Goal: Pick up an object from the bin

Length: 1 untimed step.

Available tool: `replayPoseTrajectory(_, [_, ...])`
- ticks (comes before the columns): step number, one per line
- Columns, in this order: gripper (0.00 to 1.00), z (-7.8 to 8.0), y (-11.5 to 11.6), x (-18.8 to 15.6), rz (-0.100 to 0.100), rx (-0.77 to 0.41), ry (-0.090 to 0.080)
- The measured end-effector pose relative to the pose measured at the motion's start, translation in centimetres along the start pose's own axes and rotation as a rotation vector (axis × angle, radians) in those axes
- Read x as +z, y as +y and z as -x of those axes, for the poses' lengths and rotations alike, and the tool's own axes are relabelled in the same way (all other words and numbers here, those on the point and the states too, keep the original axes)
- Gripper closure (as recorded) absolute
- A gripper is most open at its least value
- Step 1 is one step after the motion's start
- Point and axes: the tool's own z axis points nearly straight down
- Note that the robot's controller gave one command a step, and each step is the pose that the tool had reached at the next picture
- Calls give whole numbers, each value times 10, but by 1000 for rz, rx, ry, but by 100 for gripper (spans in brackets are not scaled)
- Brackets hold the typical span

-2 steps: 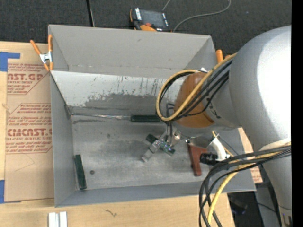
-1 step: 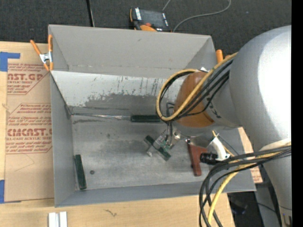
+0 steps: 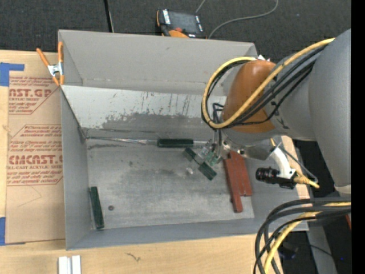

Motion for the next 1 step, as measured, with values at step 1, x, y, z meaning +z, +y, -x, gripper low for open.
replayPoseTrajectory(1, [100, 1, 1, -44, -2, -1, 2])
